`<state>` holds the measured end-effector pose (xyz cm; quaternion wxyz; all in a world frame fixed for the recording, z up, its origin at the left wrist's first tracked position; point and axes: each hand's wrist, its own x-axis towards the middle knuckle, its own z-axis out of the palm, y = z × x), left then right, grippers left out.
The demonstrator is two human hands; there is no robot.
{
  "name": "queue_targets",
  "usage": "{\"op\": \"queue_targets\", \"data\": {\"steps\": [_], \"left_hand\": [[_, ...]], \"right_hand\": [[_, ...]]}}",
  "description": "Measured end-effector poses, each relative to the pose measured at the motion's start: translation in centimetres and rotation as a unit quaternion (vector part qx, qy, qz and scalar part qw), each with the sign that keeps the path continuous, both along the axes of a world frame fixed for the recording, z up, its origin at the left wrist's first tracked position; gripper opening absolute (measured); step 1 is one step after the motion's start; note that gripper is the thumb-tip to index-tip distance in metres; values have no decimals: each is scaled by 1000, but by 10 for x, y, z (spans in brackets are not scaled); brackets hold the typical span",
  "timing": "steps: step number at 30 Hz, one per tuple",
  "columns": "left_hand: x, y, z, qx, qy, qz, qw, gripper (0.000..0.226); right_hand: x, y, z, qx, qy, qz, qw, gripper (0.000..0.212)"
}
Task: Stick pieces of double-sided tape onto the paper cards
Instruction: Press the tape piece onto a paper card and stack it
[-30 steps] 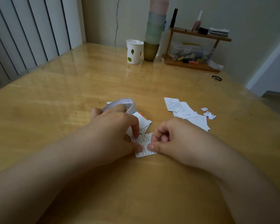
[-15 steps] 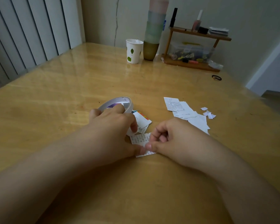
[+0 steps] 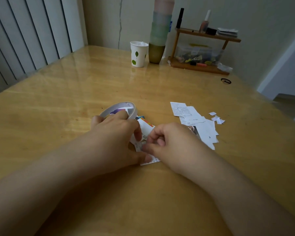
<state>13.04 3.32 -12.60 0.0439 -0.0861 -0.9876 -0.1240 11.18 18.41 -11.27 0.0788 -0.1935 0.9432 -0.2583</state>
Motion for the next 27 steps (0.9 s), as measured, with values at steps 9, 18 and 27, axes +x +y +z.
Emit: {"op": "queue_targets", "data": {"steps": [9,18,27], "left_hand": [[2,0,2,0,-13,-4,1000,40],[3,-4,3,14,-2,-11,1000,47],[4,-3,4,17,-1,-15,1000,48]], "right_hand": [[-10,31,11,56,-20,-34,998,19],[-10,34,13,78,-34,-3,996,50],[-9,33,11,72,-56,29,995,28]]}}
